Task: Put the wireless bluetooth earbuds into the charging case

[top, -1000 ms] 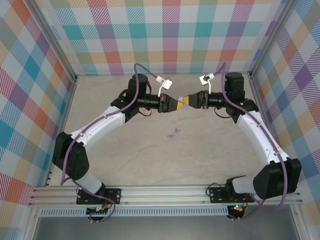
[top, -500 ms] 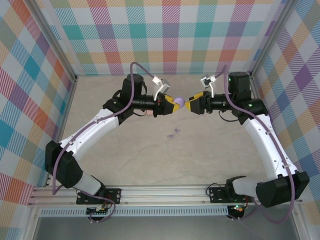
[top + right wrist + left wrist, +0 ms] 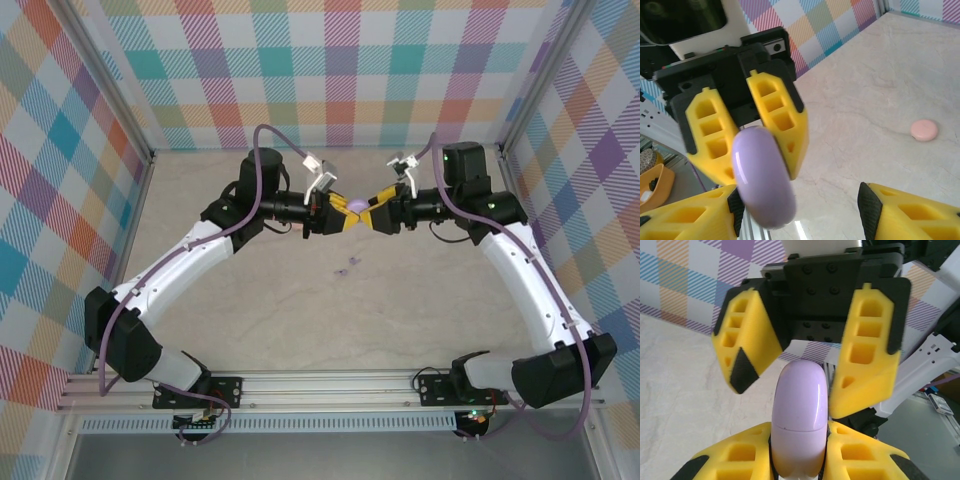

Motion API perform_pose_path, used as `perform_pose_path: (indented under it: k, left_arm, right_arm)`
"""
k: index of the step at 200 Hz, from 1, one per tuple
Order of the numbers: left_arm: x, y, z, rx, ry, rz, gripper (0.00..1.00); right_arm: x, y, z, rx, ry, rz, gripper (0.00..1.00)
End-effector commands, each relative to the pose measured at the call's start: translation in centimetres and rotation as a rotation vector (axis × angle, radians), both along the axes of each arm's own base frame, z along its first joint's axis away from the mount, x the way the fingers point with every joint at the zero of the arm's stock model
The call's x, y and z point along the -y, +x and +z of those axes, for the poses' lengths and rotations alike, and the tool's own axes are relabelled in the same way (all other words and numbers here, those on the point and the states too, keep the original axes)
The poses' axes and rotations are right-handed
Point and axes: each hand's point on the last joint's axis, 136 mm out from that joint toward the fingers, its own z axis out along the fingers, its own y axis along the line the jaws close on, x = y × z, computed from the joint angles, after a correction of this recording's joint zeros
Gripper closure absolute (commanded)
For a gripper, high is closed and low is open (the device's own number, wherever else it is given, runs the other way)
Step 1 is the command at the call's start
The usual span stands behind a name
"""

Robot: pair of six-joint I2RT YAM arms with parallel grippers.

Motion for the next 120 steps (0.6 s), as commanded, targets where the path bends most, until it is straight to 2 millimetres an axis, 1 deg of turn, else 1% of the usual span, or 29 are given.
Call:
perform_pose_path:
  k: [1, 27, 76, 120]
  left_arm:
    - [0.1, -1.9, 2.2, 0.05, -0.05, -0.069, 0.85]
    - [0.0, -2.2, 2.3, 0.052, -0.049, -0.073, 0.85]
    - [-0.1, -2.4, 1.9, 0.056, -0.033, -0.077, 0.85]
    - [-0.2, -2.4, 1.9, 0.063, -0.031, -0.075, 0.86]
  right_arm:
    - [-0.1, 0.3, 0.9, 0.048, -0.013, -0.003, 0.37]
    - [0.3, 1.2, 0.8, 0.068, -0.031, -0.057, 0.37]
    - [1.4, 2.2, 1.6, 0.104, -0.046, -0.183, 0.38]
    - [1.7, 2.5, 1.6, 0.108, -0.052, -0.21, 0.38]
